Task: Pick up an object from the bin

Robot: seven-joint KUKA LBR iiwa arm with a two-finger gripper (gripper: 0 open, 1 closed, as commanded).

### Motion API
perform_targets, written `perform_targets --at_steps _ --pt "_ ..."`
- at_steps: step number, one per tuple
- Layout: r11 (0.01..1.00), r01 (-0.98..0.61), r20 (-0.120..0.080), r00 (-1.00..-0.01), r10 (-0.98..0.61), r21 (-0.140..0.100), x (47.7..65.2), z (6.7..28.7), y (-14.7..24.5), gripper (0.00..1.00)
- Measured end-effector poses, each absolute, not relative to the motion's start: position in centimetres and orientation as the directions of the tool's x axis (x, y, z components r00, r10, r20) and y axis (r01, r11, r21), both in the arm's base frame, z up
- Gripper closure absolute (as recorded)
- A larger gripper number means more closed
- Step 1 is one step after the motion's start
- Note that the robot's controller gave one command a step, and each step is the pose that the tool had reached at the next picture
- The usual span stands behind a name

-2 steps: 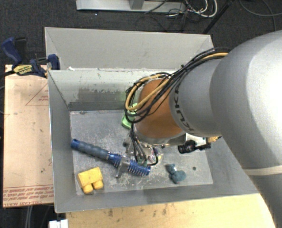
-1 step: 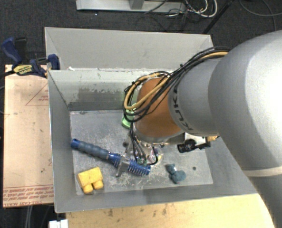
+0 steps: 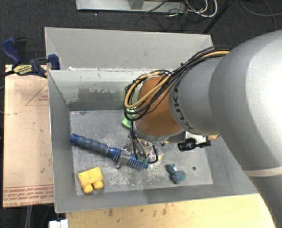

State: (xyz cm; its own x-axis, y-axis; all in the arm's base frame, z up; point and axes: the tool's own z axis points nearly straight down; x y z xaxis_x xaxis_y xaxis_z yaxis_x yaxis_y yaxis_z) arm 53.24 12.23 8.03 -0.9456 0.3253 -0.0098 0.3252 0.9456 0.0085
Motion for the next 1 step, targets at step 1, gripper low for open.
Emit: perform_targets --at_steps 1 --pt "0.946 0.324 -0.001 -0.946 0.324 0.002 53.28 8.30 12.27 1.00"
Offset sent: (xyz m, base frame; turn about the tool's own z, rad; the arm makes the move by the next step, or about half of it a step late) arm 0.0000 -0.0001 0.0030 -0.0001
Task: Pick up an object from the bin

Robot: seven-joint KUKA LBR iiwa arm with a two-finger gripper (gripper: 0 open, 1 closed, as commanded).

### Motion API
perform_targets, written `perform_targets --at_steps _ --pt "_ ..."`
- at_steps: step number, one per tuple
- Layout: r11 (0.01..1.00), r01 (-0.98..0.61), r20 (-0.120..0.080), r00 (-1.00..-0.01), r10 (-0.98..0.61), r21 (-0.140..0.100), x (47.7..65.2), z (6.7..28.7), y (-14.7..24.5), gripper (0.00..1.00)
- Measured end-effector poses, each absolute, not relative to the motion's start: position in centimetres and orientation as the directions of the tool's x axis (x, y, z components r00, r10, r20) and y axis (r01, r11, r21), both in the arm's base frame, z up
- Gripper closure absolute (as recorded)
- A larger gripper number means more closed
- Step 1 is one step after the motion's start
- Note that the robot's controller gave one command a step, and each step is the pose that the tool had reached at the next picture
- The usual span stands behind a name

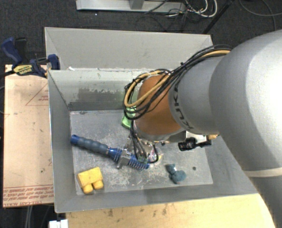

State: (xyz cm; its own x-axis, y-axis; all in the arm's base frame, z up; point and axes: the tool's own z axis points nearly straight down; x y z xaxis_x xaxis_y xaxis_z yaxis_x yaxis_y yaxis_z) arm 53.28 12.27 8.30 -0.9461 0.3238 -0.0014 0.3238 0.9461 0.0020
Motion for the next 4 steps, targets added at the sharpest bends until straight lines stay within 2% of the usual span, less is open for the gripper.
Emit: perform_targets --at_steps 1,2,4 --pt "0.946 0.323 0.001 -0.946 0.323 0.000 53.3 8.9 12.3 1.00" --pt "0.947 0.322 0.000 -0.947 0.322 0.001 53.2 10.7 12.3 1.00" --pt "0.948 0.318 -0.002 -0.948 0.318 0.002 53.3 18.2 12.3 1.00"
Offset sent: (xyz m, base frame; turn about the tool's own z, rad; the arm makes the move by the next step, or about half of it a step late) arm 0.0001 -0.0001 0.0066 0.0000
